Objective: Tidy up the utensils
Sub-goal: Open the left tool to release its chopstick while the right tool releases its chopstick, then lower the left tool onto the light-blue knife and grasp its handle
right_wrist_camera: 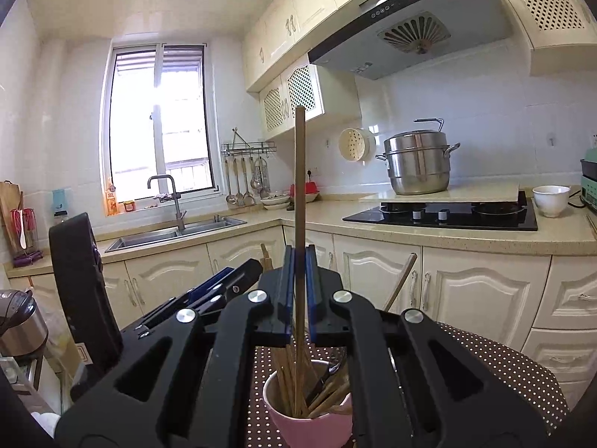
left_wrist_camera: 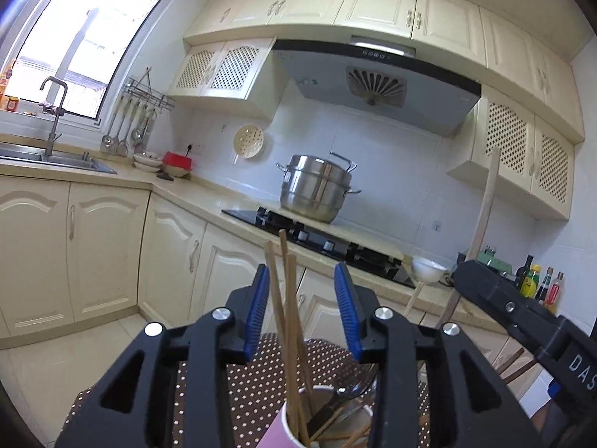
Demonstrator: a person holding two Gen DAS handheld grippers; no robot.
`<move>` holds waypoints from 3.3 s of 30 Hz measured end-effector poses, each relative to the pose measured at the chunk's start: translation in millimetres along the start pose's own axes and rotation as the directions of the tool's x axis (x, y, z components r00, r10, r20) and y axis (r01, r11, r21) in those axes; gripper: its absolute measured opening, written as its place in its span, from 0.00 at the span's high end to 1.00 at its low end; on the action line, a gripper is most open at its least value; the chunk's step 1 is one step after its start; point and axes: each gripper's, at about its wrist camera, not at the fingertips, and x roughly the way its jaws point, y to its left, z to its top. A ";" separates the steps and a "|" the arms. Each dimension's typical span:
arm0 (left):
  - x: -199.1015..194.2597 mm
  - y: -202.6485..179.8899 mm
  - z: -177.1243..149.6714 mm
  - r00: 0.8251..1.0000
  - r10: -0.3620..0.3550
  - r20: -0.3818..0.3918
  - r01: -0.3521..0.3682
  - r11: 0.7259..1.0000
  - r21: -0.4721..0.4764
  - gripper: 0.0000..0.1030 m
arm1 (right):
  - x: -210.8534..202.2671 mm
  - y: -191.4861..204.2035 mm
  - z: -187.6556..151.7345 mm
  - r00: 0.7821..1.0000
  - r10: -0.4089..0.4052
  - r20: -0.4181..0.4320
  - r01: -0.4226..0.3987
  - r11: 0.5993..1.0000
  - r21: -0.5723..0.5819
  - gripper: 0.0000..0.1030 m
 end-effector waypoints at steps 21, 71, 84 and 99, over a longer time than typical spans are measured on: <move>-53.4 2.4 10.6 0.993 0.066 -0.093 -0.063 0.997 0.037 0.47 | -19.1 15.0 2.1 0.998 -0.062 -0.006 0.062 0.997 -0.040 0.47; -105.1 0.4 -129.1 0.643 0.168 -0.747 -0.055 0.983 0.174 0.35 | -103.7 10.6 -100.0 0.931 -0.191 -0.311 0.189 0.981 -0.036 0.15; -80.8 -13.2 -162.9 0.587 0.235 -0.775 -0.022 0.961 0.275 0.35 | -100.0 -10.0 -130.2 0.892 -0.169 -0.419 0.209 0.977 0.049 0.15; -48.4 2.1 -148.3 0.627 0.189 -0.756 -0.053 0.978 0.201 0.79 | -74.9 -14.3 -132.3 0.843 -0.154 -0.515 0.203 0.978 0.040 0.15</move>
